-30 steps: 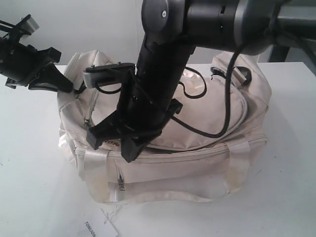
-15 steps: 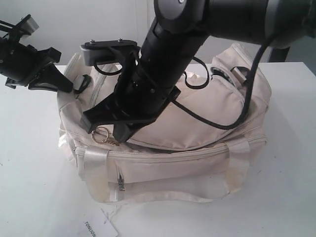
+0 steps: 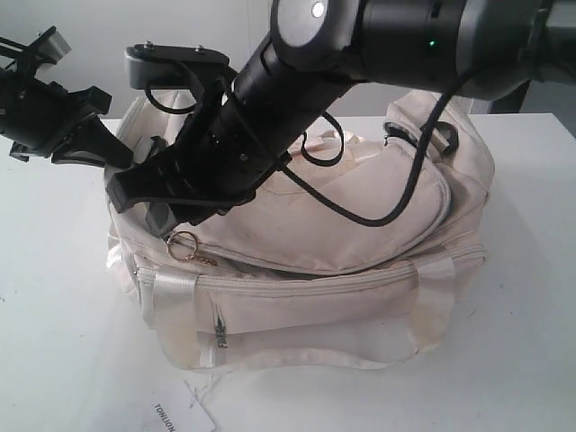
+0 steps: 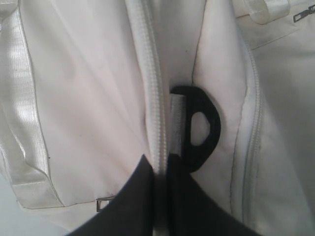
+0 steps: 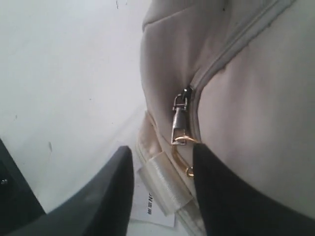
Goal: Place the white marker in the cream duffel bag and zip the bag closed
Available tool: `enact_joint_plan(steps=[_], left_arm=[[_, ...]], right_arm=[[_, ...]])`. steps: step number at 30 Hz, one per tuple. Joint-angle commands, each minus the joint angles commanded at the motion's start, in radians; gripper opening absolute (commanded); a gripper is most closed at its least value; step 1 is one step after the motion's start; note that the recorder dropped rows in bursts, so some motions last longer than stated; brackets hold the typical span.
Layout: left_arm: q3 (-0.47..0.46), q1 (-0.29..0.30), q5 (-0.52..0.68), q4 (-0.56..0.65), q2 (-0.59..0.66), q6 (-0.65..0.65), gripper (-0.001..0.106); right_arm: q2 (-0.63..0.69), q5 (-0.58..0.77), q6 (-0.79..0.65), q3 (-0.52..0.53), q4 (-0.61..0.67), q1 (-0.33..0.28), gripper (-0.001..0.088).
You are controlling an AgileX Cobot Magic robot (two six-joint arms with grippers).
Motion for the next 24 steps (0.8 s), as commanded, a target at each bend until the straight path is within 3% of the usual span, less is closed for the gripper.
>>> enact_joint_plan(steps=[11,24], left_arm=[[0.0,0.0,0.0,0.0,0.0,0.0,0.0],[0.0,0.0,0.0,0.0,0.0,0.0,0.0]], right_arm=[[0.042,-0.023,-0.007,0.0,0.01,-0.016,0.0411],[0.044,0.087,-0.062,0.0,0.052,-0.016,0.041]])
